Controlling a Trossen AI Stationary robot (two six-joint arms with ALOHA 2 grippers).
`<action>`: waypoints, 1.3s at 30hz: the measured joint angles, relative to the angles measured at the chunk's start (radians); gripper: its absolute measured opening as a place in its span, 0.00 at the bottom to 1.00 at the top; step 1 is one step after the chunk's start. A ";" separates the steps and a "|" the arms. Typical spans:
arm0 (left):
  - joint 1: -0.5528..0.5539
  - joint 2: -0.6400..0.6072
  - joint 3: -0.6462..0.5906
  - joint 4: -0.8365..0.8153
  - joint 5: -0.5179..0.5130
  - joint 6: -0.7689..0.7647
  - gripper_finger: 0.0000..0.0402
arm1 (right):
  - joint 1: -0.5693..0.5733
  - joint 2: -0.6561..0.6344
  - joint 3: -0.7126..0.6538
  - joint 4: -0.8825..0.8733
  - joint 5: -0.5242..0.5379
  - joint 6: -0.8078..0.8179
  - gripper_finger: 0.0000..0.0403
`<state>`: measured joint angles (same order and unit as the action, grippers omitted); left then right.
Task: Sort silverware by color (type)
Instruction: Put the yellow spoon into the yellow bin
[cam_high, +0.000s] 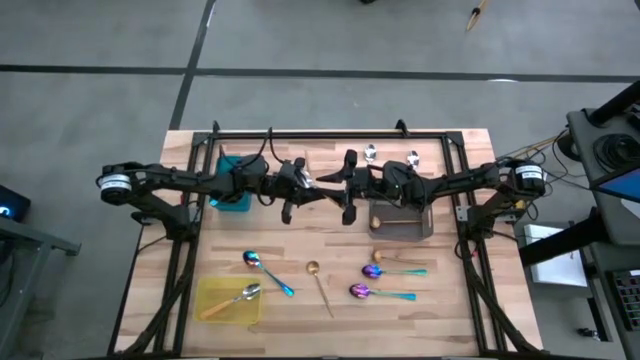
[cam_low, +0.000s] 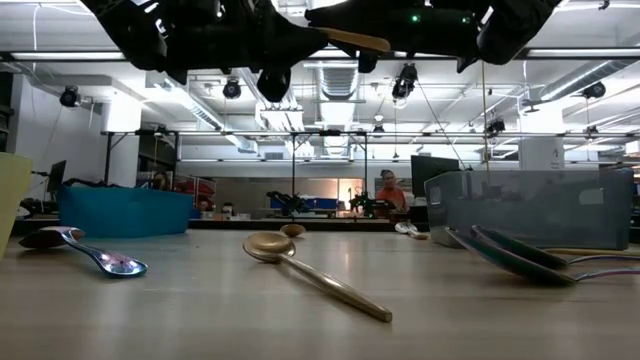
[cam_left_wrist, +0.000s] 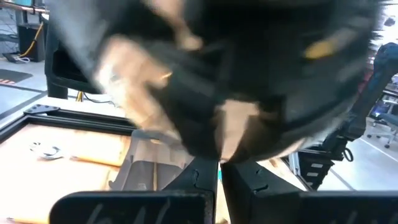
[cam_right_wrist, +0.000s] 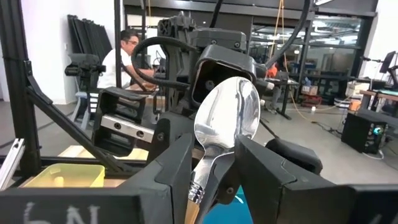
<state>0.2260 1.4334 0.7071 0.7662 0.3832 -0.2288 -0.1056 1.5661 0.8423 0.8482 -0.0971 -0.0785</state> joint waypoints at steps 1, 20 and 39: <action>0.000 0.000 0.000 -0.002 -0.001 0.008 0.00 | -0.001 0.000 0.000 -0.005 0.000 0.002 0.29; 0.001 0.002 0.000 -0.068 -0.018 0.063 0.02 | -0.005 0.000 0.000 -0.099 -0.005 -0.026 0.26; 0.000 0.002 0.000 -0.050 -0.044 0.098 0.14 | -0.011 0.000 -0.001 -0.148 -0.007 -0.013 0.22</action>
<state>0.2256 1.4357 0.7067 0.7162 0.3390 -0.1310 -0.1169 1.5665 0.8416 0.7000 -0.1040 -0.0919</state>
